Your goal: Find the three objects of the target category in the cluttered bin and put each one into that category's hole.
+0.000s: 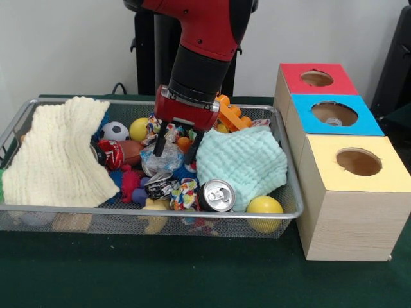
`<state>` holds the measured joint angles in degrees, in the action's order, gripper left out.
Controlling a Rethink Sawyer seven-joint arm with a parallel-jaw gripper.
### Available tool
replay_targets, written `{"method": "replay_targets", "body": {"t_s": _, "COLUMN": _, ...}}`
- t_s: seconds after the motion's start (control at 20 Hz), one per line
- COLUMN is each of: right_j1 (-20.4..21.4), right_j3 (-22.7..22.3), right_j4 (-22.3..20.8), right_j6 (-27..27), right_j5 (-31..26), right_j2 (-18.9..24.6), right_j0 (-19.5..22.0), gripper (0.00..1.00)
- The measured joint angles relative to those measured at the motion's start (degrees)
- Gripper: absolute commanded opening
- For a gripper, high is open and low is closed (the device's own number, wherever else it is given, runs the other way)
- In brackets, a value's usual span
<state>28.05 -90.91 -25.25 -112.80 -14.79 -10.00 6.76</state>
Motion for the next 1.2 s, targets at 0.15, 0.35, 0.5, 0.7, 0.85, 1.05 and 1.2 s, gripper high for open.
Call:
{"method": "replay_targets", "body": {"t_s": 0.15, "right_j1": 0.0, "right_j3": 0.0, "right_j4": 0.3, "right_j6": 0.0, "right_j5": 0.0, "right_j2": 0.0, "right_j0": 0.1, "gripper": 1.0}}
{"method": "replay_targets", "body": {"t_s": 0.35, "right_j1": 0.0, "right_j3": -0.1, "right_j4": 0.6, "right_j6": 0.0, "right_j5": 0.0, "right_j2": 0.0, "right_j0": 0.3, "gripper": 1.0}}
{"method": "replay_targets", "body": {"t_s": 0.5, "right_j1": 0.0, "right_j3": -0.1, "right_j4": 0.6, "right_j6": 0.0, "right_j5": 0.0, "right_j2": 0.0, "right_j0": 0.5, "gripper": 1.0}}
{"method": "replay_targets", "body": {"t_s": 0.7, "right_j1": 0.0, "right_j3": -0.1, "right_j4": 0.6, "right_j6": 0.0, "right_j5": 0.0, "right_j2": 0.0, "right_j0": 0.5, "gripper": 1.0}}
{"method": "replay_targets", "body": {"t_s": 0.85, "right_j1": 0.0, "right_j3": -0.1, "right_j4": 0.7, "right_j6": 0.0, "right_j5": 0.0, "right_j2": 0.0, "right_j0": 0.6, "gripper": 1.0}}
{"method": "replay_targets", "body": {"t_s": 1.05, "right_j1": 0.0, "right_j3": -0.2, "right_j4": 0.8, "right_j6": 0.0, "right_j5": 0.0, "right_j2": 0.0, "right_j0": 0.7, "gripper": 1.0}}
{"method": "replay_targets", "body": {"t_s": 1.2, "right_j1": 0.0, "right_j3": -0.2, "right_j4": 0.8, "right_j6": 0.0, "right_j5": 0.0, "right_j2": 0.0, "right_j0": 0.7, "gripper": 1.0}}
